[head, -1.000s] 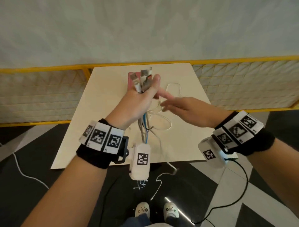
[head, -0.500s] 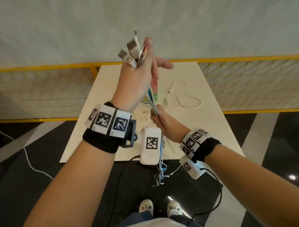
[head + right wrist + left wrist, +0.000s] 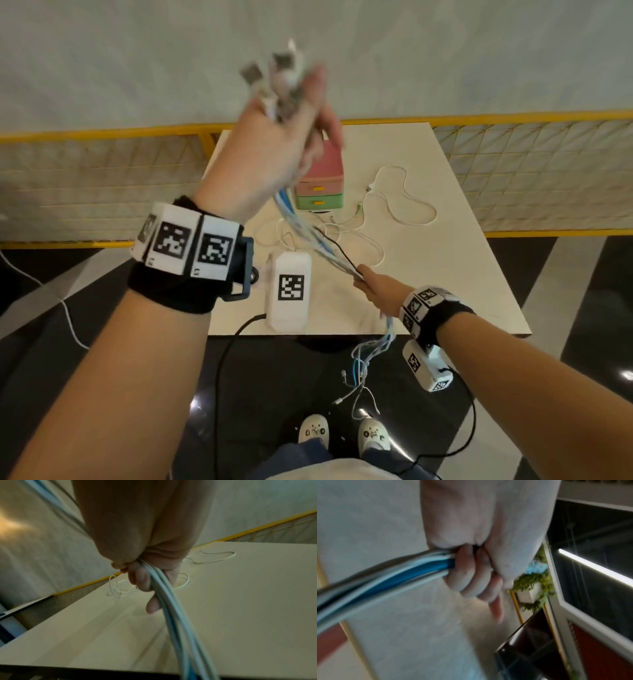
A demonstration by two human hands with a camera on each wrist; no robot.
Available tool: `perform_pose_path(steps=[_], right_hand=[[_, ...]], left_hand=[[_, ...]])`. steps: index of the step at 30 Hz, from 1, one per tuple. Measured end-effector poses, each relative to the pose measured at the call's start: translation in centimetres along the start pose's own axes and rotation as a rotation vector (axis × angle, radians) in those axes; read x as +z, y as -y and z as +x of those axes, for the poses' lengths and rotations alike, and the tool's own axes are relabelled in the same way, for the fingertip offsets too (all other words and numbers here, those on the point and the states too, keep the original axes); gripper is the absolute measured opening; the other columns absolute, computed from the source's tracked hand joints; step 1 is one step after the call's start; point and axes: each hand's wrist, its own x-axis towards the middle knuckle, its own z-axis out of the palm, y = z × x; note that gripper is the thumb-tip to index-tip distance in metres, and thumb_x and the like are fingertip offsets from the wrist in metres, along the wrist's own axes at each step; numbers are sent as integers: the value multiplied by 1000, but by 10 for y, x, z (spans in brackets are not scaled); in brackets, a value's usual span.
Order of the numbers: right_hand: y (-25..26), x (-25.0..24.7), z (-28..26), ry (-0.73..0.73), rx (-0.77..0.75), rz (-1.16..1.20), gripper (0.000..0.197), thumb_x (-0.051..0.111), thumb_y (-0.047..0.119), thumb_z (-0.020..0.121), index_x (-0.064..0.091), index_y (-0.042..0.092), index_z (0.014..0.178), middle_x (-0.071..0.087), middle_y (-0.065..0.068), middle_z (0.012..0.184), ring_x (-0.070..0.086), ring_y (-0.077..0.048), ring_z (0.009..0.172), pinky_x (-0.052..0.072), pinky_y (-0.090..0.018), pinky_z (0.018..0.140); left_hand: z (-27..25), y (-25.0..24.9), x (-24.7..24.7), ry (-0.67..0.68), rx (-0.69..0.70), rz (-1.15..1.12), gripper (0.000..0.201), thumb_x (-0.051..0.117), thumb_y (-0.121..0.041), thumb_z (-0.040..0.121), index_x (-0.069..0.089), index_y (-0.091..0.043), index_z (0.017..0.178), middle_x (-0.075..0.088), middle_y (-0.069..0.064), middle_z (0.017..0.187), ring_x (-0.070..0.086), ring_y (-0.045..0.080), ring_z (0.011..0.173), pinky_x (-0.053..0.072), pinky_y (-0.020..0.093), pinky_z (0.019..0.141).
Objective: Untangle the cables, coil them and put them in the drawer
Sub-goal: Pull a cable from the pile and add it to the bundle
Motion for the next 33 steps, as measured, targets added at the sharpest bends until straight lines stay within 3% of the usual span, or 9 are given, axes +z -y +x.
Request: perform_pose_path(steps=[3,6,8,13,17,21,25,28,33], right_hand=[[9,-16,0,-59,-54,-102,24,34,29,101,45,9,109,64,-11,97,58,-26,79,46,-35,74],[32,-36,-4,-107,-185,-167,24,38,27,101,53,8,102,55,3,83,51,-18,74,34,-26,69],[45,-51,-8,-160,-270,-185,23,43,24,99,59,6,99,53,4,80,50,-16,73,31,-22,67],[53,-80,-17,-270,-442,-8,5,54,13,93,53,9,97,52,18,73,53,11,67,36,-9,61],[35,-68,-12,-309,-424,132,9,36,25,99,38,16,98,47,1,73,44,-9,56,40,-21,57],[3,-37,-12,-194,-230,223,9,30,18,100,36,11,100,40,-1,73,40,-18,61,45,-36,62],[5,-7,-5,18,-153,225,13,29,18,102,35,10,94,43,-7,78,46,-20,66,49,-25,67],[-8,7,-2,275,-67,-73,20,52,32,94,46,17,107,59,-5,106,58,-24,100,46,-37,95],[-23,-17,-3,413,119,-216,69,69,6,81,35,14,140,49,-5,137,45,-22,127,36,-35,108]], left_hand=[[-7,31,15,292,-129,259,31,49,-45,96,69,-24,86,74,10,88,58,21,58,49,25,60],[-13,69,37,491,-242,492,34,45,-40,100,68,-22,117,67,1,121,61,16,64,44,31,58],[-16,94,48,517,-274,564,34,44,-38,102,65,-13,112,70,5,96,58,11,50,46,28,55],[-13,112,50,544,-364,568,19,54,-23,97,64,-18,81,59,-6,76,56,19,76,38,25,61],[-10,82,39,270,-251,542,28,55,-46,95,70,-23,90,64,-2,74,56,13,63,41,27,57],[-1,52,11,16,-158,365,18,56,-28,98,68,-38,90,63,-8,72,53,10,60,41,29,58],[-2,50,12,182,-90,551,23,57,-30,97,66,-34,77,58,-9,62,49,-5,49,31,13,46],[-4,56,12,381,-245,551,40,56,-36,96,64,-32,57,63,-14,59,50,2,46,38,18,51],[-22,72,22,795,-494,758,40,53,-49,94,75,-18,82,66,-7,65,56,14,62,39,25,57]])
